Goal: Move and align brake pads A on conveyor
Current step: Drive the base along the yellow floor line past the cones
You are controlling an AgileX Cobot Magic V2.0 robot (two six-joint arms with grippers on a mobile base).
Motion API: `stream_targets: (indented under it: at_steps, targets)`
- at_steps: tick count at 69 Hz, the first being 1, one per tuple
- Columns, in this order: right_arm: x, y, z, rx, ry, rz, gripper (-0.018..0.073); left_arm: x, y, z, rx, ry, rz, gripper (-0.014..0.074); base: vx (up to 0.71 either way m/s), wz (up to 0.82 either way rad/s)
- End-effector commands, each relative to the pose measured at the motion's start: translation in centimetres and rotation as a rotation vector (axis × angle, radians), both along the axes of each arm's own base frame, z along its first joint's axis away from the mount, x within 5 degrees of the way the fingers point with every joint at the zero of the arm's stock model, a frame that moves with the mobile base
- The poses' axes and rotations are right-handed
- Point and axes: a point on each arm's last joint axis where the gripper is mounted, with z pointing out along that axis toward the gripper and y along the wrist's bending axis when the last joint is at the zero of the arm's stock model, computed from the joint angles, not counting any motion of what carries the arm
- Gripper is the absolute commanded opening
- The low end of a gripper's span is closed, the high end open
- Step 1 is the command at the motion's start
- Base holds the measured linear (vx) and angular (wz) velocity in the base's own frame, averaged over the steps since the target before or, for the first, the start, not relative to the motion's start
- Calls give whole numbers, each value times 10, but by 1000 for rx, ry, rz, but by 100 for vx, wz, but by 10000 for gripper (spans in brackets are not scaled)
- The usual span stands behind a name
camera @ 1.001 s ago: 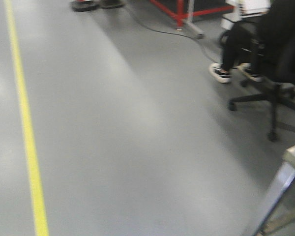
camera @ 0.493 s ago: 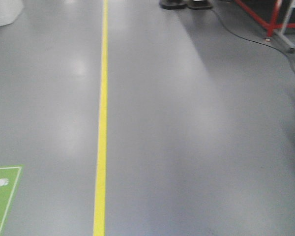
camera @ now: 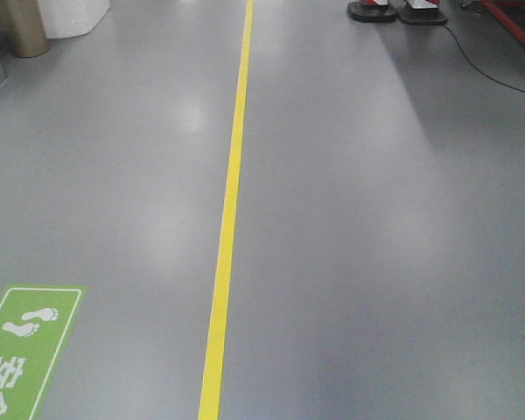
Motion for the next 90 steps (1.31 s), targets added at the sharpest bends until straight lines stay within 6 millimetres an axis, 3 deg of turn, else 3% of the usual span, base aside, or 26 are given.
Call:
stream_targets:
  at_steps: [1,36,90]
  targets:
    - [1,-1,16,-1,-110,-9,-6,0,0,17,-17,-109,1,-6,24,14]
    - [1,-1,16,-1,-110,-9,-6,0,0,17,-17,-110,1,-6,45,-5]
    - [1,-1,16,-1,-110,-9,-6,0,0,17,-17,-110,1,-6,70,-5]
